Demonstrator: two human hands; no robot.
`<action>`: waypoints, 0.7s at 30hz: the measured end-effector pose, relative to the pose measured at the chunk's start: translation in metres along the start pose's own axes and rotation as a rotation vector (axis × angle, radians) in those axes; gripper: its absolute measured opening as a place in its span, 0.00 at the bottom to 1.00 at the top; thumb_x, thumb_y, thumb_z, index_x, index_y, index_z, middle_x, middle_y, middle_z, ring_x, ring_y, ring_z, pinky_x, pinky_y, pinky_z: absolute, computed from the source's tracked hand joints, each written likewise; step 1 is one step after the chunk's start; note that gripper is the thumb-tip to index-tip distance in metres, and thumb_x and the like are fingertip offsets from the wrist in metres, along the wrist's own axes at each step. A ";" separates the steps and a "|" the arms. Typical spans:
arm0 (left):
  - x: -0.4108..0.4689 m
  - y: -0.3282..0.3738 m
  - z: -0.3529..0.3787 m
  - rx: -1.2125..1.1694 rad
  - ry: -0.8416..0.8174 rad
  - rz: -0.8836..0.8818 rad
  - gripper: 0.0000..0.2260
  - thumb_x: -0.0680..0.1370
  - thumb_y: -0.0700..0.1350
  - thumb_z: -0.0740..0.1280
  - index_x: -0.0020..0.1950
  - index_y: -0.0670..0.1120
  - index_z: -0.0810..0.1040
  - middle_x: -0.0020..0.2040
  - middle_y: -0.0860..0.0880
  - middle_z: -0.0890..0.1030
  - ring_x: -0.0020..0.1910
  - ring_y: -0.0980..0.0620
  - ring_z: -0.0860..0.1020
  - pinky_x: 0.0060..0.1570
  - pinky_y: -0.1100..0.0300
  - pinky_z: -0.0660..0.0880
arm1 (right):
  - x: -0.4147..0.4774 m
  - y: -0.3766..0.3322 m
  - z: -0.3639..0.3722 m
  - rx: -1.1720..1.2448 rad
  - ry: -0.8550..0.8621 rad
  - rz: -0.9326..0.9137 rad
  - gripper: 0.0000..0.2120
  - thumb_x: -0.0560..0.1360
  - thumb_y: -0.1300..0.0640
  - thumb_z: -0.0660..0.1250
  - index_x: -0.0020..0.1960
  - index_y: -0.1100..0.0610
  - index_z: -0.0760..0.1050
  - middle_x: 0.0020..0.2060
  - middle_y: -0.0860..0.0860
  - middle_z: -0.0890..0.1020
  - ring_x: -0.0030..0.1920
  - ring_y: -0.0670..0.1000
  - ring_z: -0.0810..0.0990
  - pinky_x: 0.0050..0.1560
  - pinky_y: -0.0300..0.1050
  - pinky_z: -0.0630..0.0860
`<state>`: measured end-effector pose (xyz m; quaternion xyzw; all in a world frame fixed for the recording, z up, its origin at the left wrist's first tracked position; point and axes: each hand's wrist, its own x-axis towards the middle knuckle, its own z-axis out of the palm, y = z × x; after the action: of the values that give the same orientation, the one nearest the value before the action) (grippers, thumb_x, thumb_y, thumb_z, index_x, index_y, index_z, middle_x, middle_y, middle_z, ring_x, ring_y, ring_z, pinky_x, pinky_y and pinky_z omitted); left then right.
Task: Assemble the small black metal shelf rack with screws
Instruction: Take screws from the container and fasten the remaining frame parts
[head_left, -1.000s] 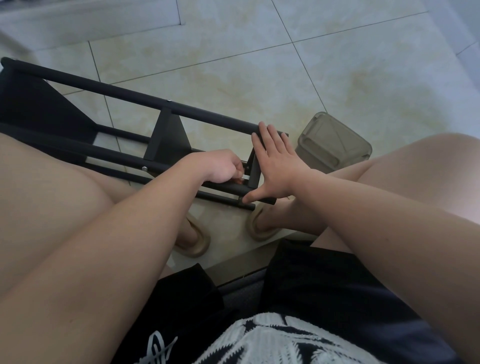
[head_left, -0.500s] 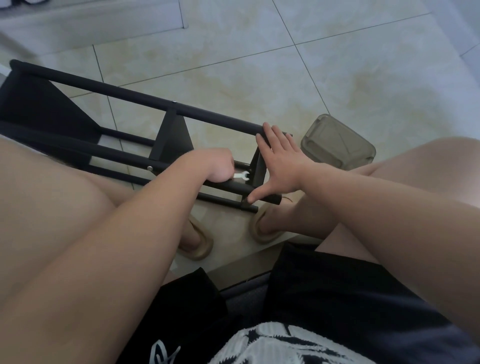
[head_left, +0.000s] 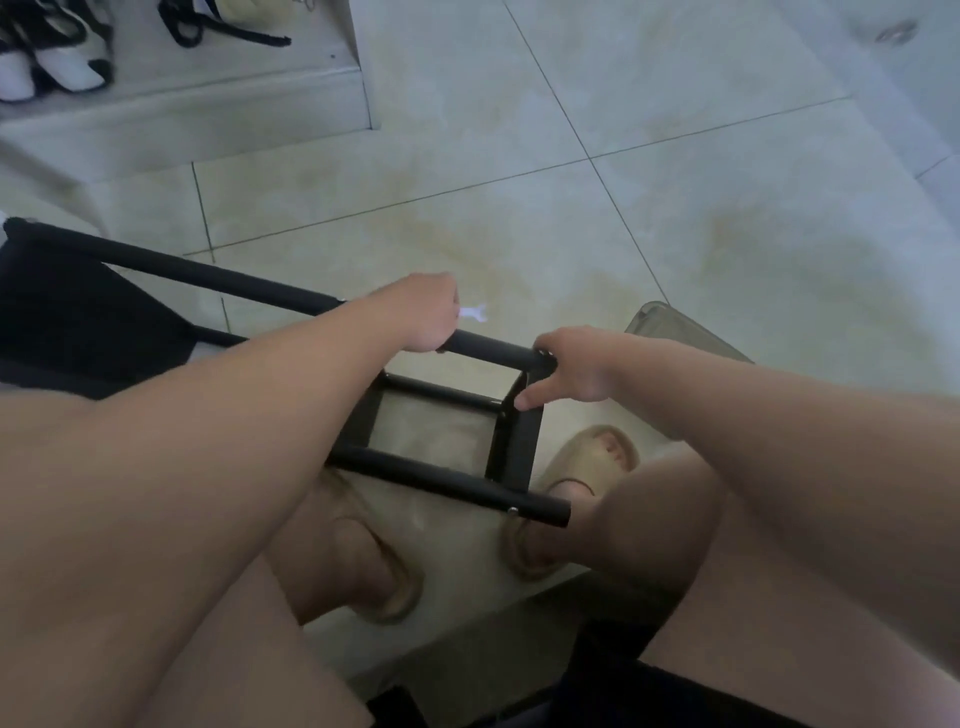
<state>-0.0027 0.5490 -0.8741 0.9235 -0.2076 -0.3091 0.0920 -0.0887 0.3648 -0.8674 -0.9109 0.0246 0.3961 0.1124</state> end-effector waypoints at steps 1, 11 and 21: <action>0.005 -0.005 0.000 0.002 -0.074 -0.010 0.08 0.82 0.39 0.60 0.57 0.38 0.77 0.46 0.44 0.85 0.46 0.44 0.81 0.38 0.56 0.70 | 0.003 0.001 -0.002 0.003 -0.022 0.000 0.32 0.69 0.32 0.73 0.60 0.55 0.73 0.44 0.49 0.77 0.45 0.53 0.77 0.41 0.47 0.70; 0.051 -0.019 -0.026 -0.125 0.052 -0.101 0.10 0.83 0.41 0.56 0.51 0.41 0.77 0.36 0.48 0.80 0.30 0.52 0.80 0.27 0.61 0.73 | 0.033 0.017 -0.039 0.155 0.149 -0.061 0.27 0.67 0.36 0.77 0.50 0.56 0.74 0.39 0.49 0.76 0.42 0.53 0.75 0.40 0.48 0.70; 0.070 -0.022 -0.062 -0.046 0.233 -0.075 0.07 0.82 0.41 0.58 0.53 0.41 0.74 0.48 0.41 0.80 0.47 0.41 0.80 0.44 0.54 0.72 | 0.055 0.007 -0.075 -0.161 0.502 -0.045 0.30 0.70 0.38 0.76 0.59 0.51 0.65 0.49 0.46 0.73 0.50 0.53 0.73 0.42 0.49 0.68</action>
<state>0.0925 0.5403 -0.8686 0.9579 -0.1536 -0.2077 0.1252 0.0020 0.3440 -0.8590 -0.9870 -0.0002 0.1560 0.0390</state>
